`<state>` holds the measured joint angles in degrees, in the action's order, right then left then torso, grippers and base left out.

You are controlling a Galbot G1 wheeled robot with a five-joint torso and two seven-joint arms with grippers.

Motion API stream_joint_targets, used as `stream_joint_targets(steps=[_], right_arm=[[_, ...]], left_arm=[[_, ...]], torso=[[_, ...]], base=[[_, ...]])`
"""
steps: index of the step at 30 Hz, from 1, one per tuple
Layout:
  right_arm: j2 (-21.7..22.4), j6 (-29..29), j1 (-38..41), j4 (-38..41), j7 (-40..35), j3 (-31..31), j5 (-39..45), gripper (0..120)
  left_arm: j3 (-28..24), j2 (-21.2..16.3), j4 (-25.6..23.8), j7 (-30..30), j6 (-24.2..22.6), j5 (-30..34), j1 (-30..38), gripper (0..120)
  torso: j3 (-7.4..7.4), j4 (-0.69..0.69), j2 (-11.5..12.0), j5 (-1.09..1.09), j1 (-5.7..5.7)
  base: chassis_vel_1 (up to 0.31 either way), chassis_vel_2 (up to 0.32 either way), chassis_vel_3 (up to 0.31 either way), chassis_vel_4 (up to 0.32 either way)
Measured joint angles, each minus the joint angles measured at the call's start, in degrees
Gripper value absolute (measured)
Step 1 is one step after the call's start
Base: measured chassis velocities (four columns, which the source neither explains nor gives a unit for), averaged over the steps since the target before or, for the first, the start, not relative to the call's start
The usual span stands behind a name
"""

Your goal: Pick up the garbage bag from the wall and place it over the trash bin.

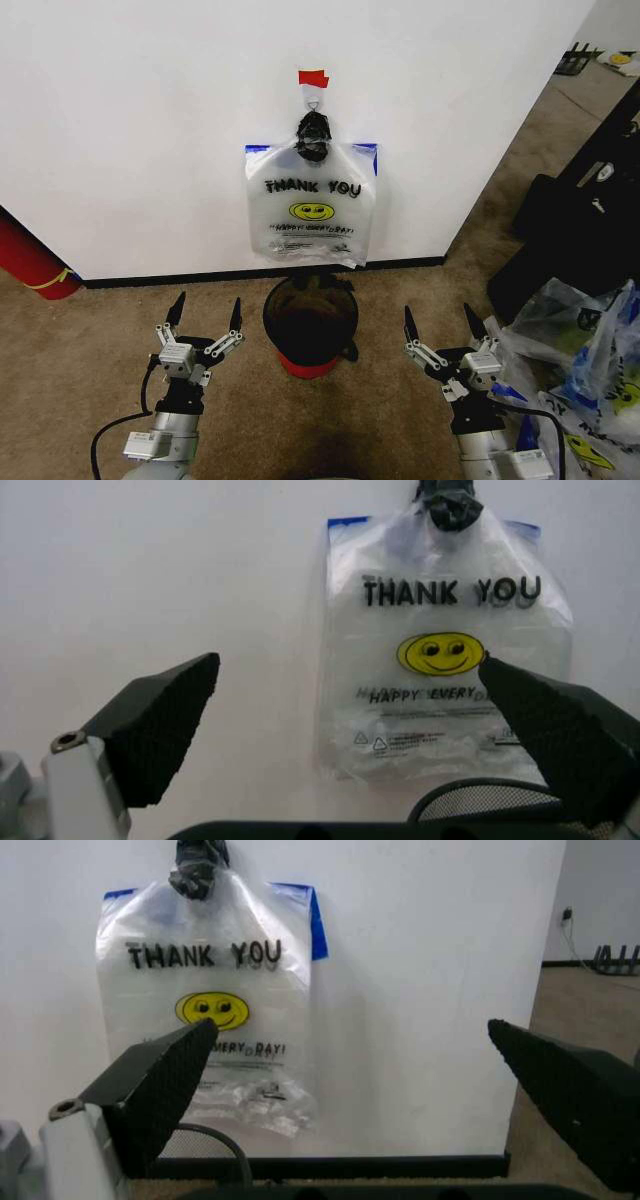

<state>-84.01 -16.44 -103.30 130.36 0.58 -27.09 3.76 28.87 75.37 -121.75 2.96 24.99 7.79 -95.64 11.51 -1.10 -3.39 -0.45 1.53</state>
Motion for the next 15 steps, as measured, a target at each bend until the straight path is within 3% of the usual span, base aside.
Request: stream_joint_targets(steps=[15], right_arm=[[2.0,1.21,2.53,-1.95,0.01,0.12,1.86,100]], left_arm=[[0.08,0.01,0.92,0.12,-0.3,0.02,0.69,100]], torso=[[0.0,0.0,0.0,-0.01,0.0]], base=[[0.0,0.0,0.0,0.0]])
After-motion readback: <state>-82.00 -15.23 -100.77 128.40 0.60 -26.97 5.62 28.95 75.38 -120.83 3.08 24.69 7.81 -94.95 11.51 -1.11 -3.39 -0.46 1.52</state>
